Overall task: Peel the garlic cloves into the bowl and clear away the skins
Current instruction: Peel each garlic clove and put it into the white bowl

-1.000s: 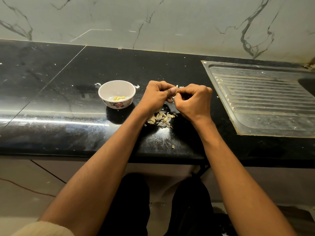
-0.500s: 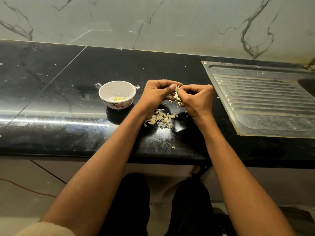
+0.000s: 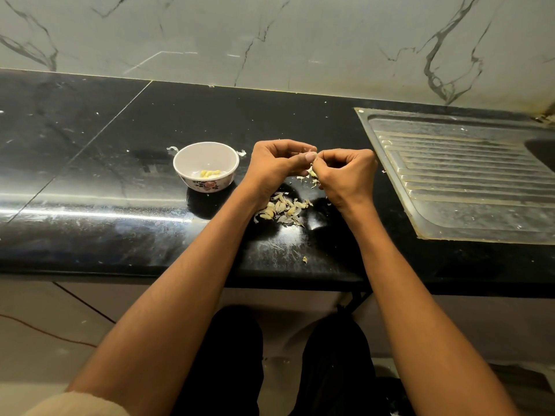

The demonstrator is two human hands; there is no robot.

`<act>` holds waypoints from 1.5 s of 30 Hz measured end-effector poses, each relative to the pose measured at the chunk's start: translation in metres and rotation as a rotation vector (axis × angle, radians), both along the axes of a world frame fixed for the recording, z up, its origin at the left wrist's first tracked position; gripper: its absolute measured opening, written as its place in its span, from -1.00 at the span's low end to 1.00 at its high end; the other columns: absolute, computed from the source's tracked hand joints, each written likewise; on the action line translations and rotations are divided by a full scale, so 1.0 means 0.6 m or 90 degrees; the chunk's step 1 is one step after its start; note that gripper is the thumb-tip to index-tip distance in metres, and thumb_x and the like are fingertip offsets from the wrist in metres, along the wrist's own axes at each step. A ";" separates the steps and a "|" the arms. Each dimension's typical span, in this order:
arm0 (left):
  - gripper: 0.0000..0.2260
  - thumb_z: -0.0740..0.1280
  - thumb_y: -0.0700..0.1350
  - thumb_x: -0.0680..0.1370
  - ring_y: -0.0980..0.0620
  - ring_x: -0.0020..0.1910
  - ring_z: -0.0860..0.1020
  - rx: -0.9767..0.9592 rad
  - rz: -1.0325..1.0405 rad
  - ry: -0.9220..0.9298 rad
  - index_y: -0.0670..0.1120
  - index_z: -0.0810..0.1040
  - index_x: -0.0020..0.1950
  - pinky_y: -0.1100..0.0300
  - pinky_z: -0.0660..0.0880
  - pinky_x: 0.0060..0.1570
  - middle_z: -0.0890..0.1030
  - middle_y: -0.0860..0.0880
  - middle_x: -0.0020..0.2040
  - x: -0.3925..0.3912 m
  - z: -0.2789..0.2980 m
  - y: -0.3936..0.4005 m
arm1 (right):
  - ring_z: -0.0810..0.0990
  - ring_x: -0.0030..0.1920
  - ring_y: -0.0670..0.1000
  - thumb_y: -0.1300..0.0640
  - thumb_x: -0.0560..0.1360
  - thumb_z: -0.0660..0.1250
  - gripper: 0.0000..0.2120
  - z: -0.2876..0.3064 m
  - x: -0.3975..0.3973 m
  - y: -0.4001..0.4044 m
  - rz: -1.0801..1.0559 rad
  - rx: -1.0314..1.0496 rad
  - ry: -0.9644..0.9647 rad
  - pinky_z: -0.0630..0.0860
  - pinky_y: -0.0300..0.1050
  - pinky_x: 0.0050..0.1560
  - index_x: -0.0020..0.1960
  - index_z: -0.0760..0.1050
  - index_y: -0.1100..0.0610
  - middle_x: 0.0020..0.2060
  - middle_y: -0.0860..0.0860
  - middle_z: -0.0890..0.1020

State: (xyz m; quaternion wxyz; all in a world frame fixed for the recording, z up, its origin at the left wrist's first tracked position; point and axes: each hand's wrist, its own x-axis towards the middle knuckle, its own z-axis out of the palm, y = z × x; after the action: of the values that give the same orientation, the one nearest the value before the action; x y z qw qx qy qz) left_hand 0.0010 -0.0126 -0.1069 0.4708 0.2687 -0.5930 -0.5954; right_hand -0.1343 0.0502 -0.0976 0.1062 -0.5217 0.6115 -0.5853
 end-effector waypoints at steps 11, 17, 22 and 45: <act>-0.91 0.46 -0.29 0.54 0.02 -0.19 0.64 0.013 0.024 -0.012 -0.21 0.72 0.02 0.21 0.58 -0.20 0.72 -0.11 -0.16 0.003 -0.001 -0.005 | 0.63 -0.41 -0.06 0.26 0.44 0.50 -0.87 0.005 -0.001 0.001 0.038 0.031 -0.118 0.58 -0.09 -0.40 -0.26 0.71 0.10 -0.40 0.00 0.69; -0.91 0.50 -0.30 0.50 -0.02 -0.21 0.64 0.014 0.053 0.005 -0.20 0.72 -0.01 0.17 0.60 -0.17 0.72 -0.13 -0.18 0.003 -0.003 -0.008 | 0.62 -0.40 -0.07 0.26 0.48 0.51 -0.92 0.005 0.000 0.001 0.073 0.049 -0.129 0.56 -0.17 -0.43 -0.20 0.69 0.20 -0.36 0.06 0.67; -0.91 0.51 -0.32 0.48 -0.02 -0.20 0.65 0.012 0.054 -0.002 -0.20 0.72 -0.04 0.17 0.61 -0.14 0.73 -0.13 -0.19 0.004 -0.001 -0.007 | 0.65 -0.41 -0.03 0.25 0.47 0.53 -0.92 0.002 0.000 -0.001 0.053 0.052 -0.118 0.57 -0.17 -0.44 -0.20 0.71 0.23 -0.36 0.07 0.70; -0.91 0.49 -0.33 0.50 -0.05 -0.25 0.64 -0.037 0.074 -0.059 -0.23 0.72 -0.01 0.16 0.58 -0.22 0.72 -0.22 -0.20 -0.002 -0.002 -0.003 | 0.64 -0.45 -0.12 0.13 0.37 0.49 -0.93 -0.002 -0.001 -0.001 0.020 -0.013 0.040 0.52 -0.19 -0.39 -0.24 0.75 0.10 -0.40 -0.07 0.70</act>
State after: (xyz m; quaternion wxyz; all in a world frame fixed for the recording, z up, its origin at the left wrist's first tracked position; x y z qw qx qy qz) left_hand -0.0001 -0.0144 -0.1083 0.4844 0.3162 -0.6144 -0.5365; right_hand -0.1348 0.0497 -0.0988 0.0910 -0.5504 0.6004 -0.5730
